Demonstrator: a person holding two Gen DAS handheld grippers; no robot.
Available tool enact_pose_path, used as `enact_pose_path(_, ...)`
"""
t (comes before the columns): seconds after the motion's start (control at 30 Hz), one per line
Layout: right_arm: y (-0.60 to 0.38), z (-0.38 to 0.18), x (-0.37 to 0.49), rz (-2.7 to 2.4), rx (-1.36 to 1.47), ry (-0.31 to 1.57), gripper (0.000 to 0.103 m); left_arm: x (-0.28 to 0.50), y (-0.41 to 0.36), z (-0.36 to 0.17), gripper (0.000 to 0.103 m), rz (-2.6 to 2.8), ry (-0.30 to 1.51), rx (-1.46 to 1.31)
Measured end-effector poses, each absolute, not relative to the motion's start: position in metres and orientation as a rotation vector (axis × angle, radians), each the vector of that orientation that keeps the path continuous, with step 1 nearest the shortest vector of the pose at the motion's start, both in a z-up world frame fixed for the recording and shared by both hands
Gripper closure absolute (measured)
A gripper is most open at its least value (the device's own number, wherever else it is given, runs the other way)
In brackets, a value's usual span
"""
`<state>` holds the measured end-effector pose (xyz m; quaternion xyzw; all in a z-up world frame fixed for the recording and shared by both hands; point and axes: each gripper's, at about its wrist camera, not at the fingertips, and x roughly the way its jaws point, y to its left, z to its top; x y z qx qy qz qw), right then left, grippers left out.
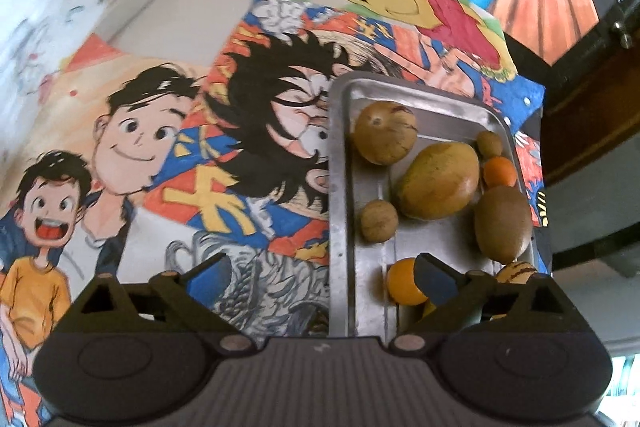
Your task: Organize fruits
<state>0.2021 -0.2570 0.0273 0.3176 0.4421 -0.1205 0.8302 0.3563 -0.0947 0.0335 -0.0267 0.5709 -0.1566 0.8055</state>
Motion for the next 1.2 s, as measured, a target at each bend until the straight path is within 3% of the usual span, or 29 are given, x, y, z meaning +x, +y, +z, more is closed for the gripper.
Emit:
enact_pose_path(0.57, -0.243, 0.053, 0.159, -0.397, 0.568, 0.801, 0.004, 0.315, -0.061, 0.054, 0.001, -0.254, 1.129, -0.039)
enact_pose_path(1.2, -0.227, 0.078, 0.116, -0.376, 0.546, 0.748, 0.001, 0.267, -0.042, 0.063, 0.001, -0.275, 1.085, 0.036)
